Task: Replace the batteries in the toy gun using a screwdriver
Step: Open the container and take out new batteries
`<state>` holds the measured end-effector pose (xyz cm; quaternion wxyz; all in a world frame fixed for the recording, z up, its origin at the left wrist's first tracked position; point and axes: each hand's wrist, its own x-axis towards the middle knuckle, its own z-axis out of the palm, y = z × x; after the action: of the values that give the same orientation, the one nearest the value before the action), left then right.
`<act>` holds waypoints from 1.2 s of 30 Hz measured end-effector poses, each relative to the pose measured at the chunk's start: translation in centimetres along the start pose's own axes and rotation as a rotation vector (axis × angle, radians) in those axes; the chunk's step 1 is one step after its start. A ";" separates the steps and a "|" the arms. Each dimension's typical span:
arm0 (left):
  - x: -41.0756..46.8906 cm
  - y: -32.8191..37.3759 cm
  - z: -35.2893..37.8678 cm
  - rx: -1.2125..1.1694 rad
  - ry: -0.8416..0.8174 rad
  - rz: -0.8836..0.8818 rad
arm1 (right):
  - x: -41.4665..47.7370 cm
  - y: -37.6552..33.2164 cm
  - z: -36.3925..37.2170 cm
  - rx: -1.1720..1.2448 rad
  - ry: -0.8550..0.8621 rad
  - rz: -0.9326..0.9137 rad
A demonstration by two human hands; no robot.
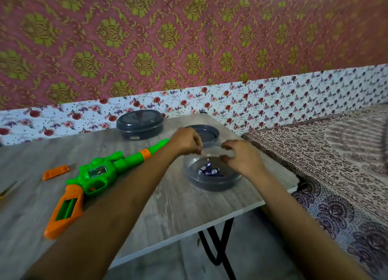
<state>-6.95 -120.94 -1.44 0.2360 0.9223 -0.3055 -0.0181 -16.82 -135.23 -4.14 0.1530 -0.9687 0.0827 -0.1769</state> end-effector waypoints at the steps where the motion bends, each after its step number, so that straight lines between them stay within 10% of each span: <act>1: 0.5 -0.4 -0.4 0.004 0.048 -0.004 | -0.3 0.4 0.0 0.002 0.055 0.020; 13: 6.2 -5.5 2.2 0.420 -0.021 0.025 | -2.2 2.4 4.4 0.694 0.260 0.235; 22: 7.3 -4.9 2.2 0.509 0.180 0.053 | -1.8 3.0 5.3 0.774 0.271 0.250; 29: 3.6 -1.9 -1.9 0.078 0.570 0.093 | -1.8 2.8 4.9 0.751 0.271 0.267; 36: -2.2 -2.3 -1.9 -1.242 0.580 -0.322 | -2.3 2.5 4.5 0.830 0.245 0.341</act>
<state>-7.13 -117.27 -1.06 0.7854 0.6181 -0.0232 0.0228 -17.56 -135.91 -9.75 0.5438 -0.7700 0.1804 -0.2807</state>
